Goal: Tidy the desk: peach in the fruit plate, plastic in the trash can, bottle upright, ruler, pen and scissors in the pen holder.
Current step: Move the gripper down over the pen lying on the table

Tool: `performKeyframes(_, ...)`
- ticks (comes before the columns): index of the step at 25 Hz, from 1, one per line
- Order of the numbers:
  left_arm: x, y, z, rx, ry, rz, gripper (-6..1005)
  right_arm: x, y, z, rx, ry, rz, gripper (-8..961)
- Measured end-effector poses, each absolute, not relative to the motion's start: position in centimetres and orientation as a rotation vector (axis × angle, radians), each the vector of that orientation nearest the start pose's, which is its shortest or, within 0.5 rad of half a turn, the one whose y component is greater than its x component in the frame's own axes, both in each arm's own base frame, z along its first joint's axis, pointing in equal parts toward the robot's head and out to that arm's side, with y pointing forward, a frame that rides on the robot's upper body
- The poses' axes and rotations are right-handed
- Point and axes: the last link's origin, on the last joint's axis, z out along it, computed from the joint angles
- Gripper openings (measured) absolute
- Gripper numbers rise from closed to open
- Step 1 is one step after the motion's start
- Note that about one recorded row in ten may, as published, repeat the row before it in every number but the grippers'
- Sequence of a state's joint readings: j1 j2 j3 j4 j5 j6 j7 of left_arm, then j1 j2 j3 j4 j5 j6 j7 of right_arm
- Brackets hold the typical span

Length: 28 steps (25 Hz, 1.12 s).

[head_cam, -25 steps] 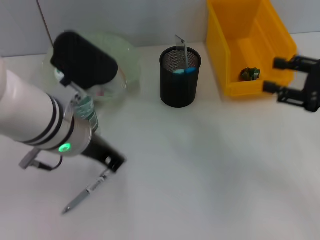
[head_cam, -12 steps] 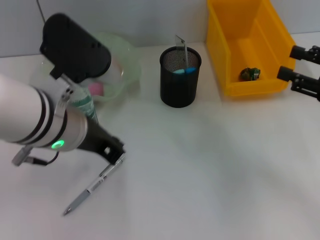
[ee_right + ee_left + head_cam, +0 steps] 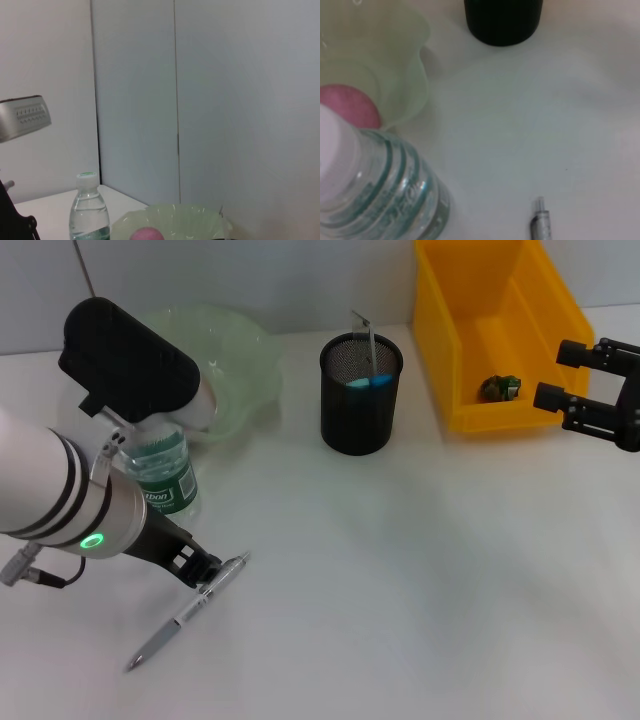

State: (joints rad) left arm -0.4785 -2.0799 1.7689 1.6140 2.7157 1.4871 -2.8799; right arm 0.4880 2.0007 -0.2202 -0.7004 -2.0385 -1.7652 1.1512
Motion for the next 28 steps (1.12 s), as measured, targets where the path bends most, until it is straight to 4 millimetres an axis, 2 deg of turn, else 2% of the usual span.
performKeyframes(2,-15.1,31.8,-3.4,-2.501,-0.82,0.547,367,30.0,31.6,9.5,-2.394,0.365,0.83,681)
performKeyframes(8,-15.3,32.0,-3.7,-2.506,-0.84,0.567,608,30.0,31.9,9.2,-2.4,0.358,0.811,681)
performKeyframes(14,-15.3,32.0,-3.9,-2.513,-0.842,0.576,653,29.7,31.7,8.2,-2.464,0.341,0.779,682)
performKeyframes(16,-15.8,32.2,-4.7,-2.528,-0.877,0.614,661,29.7,31.5,7.9,-2.496,0.327,0.759,682)
performKeyframes(28,-16.5,32.5,-5.4,-2.525,-0.889,0.648,658,29.2,29.5,5.3,-2.89,0.219,0.537,684)
